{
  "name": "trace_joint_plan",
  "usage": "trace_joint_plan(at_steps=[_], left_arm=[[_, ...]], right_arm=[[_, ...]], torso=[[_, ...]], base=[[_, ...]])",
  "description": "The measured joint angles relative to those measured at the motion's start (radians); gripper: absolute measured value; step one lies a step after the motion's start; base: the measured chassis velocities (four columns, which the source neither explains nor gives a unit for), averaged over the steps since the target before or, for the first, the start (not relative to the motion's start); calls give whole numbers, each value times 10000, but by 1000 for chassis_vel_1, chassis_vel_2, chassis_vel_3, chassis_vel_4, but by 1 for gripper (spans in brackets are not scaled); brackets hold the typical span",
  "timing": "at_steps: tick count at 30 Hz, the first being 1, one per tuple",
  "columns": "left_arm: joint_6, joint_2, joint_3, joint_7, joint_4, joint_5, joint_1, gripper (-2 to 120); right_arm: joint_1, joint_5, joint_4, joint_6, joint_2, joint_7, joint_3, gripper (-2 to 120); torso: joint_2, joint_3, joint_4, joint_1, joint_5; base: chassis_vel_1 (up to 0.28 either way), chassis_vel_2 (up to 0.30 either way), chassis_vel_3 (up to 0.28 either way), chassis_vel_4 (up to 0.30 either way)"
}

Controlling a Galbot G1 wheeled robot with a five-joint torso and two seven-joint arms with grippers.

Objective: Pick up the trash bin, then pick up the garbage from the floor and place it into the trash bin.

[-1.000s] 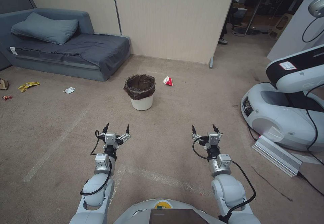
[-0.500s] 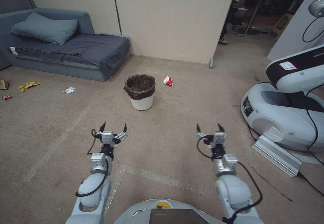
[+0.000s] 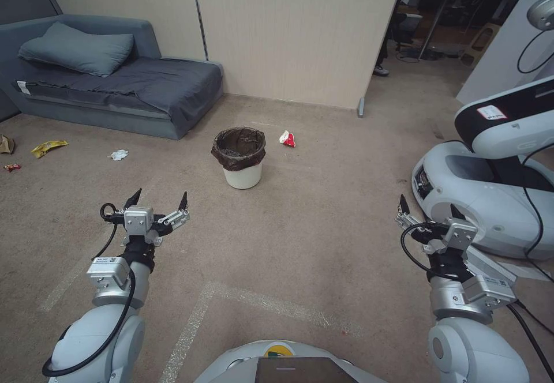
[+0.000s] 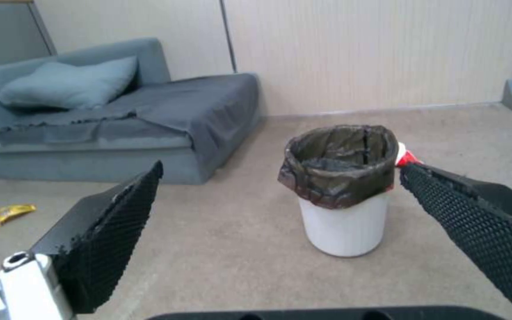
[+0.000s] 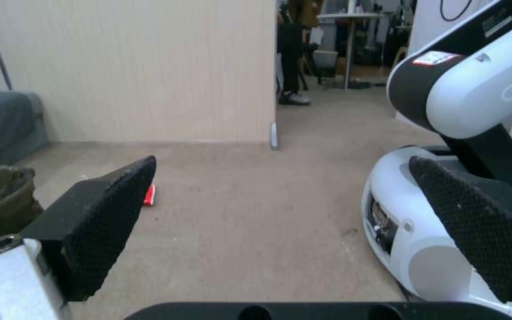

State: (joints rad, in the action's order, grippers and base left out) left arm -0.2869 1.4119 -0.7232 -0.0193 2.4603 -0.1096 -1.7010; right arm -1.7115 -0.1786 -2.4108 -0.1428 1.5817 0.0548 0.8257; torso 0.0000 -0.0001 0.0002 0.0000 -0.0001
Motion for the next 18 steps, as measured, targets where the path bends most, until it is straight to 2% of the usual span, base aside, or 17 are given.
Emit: trace_joint_plan(at_steps=[8,18], left_arm=[[705,328,129,-23,-395,291,-314,100],[933,371,122,-138,-575,109,-623,100]], right_arm=[[13,93,173,92,-30,32,-51,100],[12,294,314,199,-60,43,-310,100]], torso=[[0,0,-2,0,0],[0,0,-1,0,1]], base=[[0,0,0,0],[0,0,0,0]])
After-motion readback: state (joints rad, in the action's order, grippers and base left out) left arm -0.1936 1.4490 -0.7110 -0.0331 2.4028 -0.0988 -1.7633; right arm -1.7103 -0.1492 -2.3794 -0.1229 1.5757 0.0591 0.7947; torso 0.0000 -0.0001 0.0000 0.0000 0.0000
